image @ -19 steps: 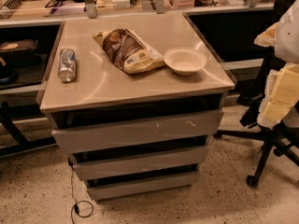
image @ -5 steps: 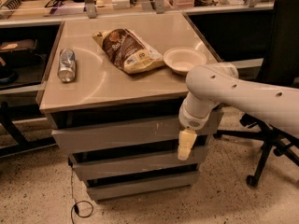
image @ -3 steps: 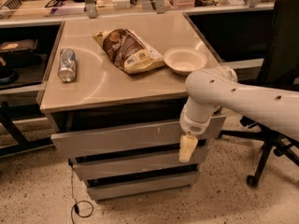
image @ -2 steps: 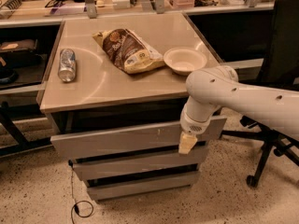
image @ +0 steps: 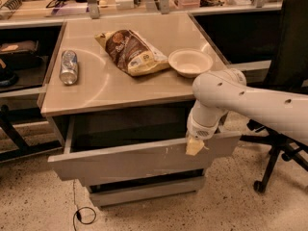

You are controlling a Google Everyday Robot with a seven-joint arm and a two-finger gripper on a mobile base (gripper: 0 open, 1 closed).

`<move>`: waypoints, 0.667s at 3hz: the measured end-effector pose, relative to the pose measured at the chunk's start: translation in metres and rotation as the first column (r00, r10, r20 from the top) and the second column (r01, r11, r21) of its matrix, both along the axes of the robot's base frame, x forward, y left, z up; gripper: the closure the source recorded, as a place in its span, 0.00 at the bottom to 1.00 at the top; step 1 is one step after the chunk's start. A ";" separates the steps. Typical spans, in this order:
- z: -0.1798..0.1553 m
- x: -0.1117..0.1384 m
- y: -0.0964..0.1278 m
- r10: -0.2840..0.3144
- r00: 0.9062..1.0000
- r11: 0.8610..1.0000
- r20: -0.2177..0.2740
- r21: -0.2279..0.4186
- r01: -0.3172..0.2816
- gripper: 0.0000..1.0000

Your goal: Open top drawer

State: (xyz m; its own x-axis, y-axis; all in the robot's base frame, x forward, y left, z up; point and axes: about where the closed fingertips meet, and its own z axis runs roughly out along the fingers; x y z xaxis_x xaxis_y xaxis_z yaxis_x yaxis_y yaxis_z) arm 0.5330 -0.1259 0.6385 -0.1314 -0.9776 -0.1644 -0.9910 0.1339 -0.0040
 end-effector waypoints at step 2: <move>0.001 0.000 -0.001 0.000 1.000 1.000 0.000 0.000 0.000 1.00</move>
Offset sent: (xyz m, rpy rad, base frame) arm 0.0045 0.0101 0.0168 0.0262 -0.0335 0.0366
